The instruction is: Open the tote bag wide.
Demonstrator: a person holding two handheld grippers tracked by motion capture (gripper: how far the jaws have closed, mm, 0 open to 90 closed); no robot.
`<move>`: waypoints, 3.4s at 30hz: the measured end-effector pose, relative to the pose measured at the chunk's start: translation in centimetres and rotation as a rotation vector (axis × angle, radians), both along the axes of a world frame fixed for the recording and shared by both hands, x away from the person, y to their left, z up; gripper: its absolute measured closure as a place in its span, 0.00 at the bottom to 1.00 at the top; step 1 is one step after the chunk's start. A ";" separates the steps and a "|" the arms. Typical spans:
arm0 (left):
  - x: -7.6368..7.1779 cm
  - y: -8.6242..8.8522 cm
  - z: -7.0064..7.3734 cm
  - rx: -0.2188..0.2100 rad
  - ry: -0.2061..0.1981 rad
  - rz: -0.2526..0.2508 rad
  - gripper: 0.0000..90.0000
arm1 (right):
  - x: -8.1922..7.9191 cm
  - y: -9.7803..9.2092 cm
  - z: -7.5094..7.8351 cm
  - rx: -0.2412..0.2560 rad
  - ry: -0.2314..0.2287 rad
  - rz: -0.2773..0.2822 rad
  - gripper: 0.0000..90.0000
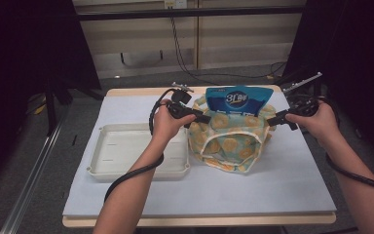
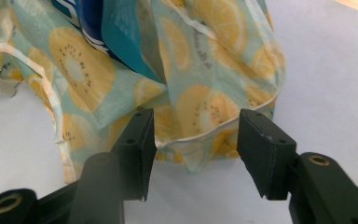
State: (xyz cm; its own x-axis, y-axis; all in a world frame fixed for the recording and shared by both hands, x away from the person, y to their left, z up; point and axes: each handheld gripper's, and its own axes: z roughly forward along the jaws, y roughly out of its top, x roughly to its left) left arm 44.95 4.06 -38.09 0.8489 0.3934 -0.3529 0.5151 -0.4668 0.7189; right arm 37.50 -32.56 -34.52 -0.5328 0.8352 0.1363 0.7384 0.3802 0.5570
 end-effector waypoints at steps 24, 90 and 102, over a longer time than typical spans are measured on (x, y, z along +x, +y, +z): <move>-0.6 -0.1 0.3 -0.021 0.006 -0.042 1.00 | 0.4 -0.1 -1.3 -0.001 0.027 0.030 1.00; -4.7 0.2 -5.6 0.016 0.037 -0.092 1.00 | 1.7 -1.7 -4.0 -0.032 0.046 -0.048 1.00; -5.2 0.0 -6.6 0.035 0.052 -0.104 1.00 | 2.1 -1.9 -4.6 -0.035 0.048 -0.059 1.00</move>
State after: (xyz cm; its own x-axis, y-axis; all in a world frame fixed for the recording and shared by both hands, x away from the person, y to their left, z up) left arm 39.76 4.10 -44.66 0.8669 0.3167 -0.3850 0.4985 -0.5438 0.6751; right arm 39.59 -34.42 -39.12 -0.4757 0.8699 0.1301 0.7856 0.3537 0.5077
